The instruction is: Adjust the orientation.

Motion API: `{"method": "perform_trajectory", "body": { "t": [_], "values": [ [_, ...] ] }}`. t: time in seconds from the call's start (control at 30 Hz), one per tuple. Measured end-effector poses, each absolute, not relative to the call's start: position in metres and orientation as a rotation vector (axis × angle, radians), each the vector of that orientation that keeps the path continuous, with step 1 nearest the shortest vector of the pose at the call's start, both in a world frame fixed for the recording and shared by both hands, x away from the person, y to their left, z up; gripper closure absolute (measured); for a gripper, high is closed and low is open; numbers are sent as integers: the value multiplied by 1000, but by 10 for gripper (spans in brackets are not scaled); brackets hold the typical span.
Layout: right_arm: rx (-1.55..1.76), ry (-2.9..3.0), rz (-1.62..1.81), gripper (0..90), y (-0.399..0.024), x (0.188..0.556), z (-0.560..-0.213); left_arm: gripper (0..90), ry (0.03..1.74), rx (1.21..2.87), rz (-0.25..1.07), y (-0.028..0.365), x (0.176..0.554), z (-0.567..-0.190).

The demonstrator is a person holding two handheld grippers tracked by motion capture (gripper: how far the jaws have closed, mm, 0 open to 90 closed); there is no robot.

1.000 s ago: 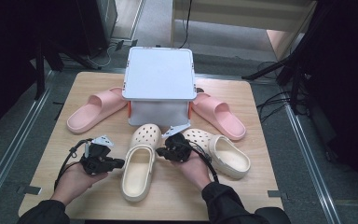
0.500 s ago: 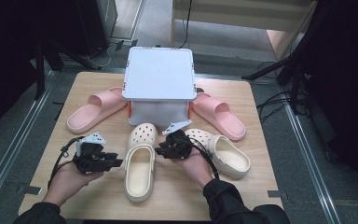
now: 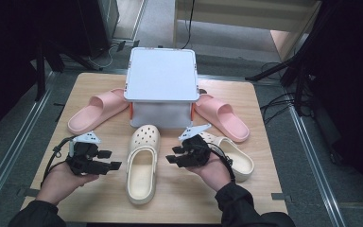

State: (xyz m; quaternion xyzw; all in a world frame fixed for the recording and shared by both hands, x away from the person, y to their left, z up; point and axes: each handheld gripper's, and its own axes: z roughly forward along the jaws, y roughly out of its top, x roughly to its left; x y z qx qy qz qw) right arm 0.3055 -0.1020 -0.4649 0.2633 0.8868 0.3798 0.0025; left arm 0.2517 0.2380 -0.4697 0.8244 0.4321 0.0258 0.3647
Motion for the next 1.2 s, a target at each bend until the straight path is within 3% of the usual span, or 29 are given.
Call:
{"method": "perform_trajectory", "body": {
  "t": [0.57, 1.2],
  "values": [
    [909, 2716, 1144, 571, -161, 284, -455, 370, 1066, 2128, 96, 231, 275, -459],
    [1043, 2590, 1138, 534, -216, 267, -451, 368, 1006, 2127, 2, 216, 315, -459]
  ]
}}
